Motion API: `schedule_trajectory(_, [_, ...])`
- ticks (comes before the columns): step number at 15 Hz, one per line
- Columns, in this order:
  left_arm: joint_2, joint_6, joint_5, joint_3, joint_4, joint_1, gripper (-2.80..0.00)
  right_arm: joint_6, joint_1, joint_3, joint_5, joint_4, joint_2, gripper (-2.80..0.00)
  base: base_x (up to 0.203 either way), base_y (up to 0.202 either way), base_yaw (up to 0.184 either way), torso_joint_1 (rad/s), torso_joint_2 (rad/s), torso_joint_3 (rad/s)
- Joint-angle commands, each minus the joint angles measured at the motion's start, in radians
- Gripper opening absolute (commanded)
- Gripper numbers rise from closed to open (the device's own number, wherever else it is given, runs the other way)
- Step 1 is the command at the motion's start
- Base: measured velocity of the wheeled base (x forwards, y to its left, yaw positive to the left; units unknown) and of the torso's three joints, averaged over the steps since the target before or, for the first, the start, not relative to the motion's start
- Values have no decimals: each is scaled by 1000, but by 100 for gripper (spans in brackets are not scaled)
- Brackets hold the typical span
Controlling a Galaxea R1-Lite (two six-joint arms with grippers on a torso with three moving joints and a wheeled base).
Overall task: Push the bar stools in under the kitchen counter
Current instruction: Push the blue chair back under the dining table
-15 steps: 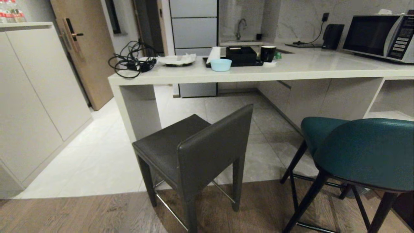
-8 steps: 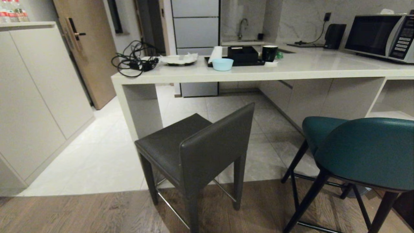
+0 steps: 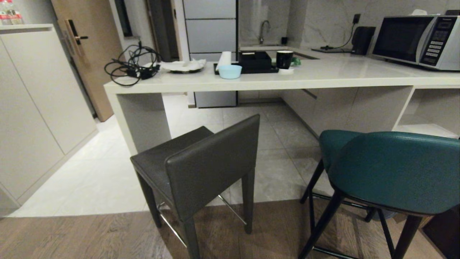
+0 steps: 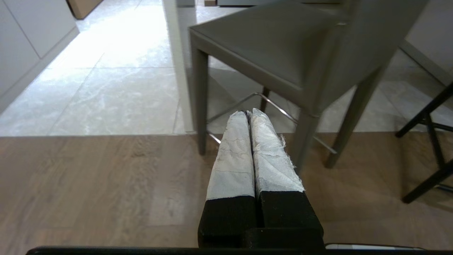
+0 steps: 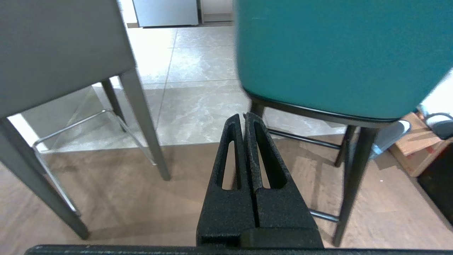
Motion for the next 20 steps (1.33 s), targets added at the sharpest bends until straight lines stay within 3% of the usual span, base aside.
schedule_trajectory(1, [0,1,0,0,0,0,-280,-1,-1,0,0,0,0,-280,0,-192,4,2,0,2])
schedule_trajectory(20, [0,-1,1,0,0,-1,-280,-1,1,0,0,0,0,-280,0,-196,2,3,3,1])
